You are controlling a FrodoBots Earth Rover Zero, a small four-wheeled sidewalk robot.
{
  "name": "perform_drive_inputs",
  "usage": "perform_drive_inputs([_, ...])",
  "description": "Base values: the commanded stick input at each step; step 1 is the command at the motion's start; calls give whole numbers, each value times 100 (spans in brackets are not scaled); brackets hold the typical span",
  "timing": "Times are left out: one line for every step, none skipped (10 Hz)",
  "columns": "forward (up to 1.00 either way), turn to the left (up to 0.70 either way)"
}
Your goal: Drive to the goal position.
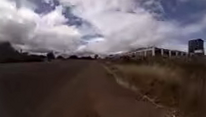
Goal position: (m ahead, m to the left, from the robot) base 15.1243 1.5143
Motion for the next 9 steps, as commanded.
perform_drive_inputs([70, 1])
perform_drive_inputs([70, 1])
perform_drive_inputs([70, 1])
perform_drive_inputs([70, 1])
perform_drive_inputs([70, 1])
perform_drive_inputs([70, 1])
perform_drive_inputs([70, 1])
perform_drive_inputs([70, 1])
perform_drive_inputs([70, 1])
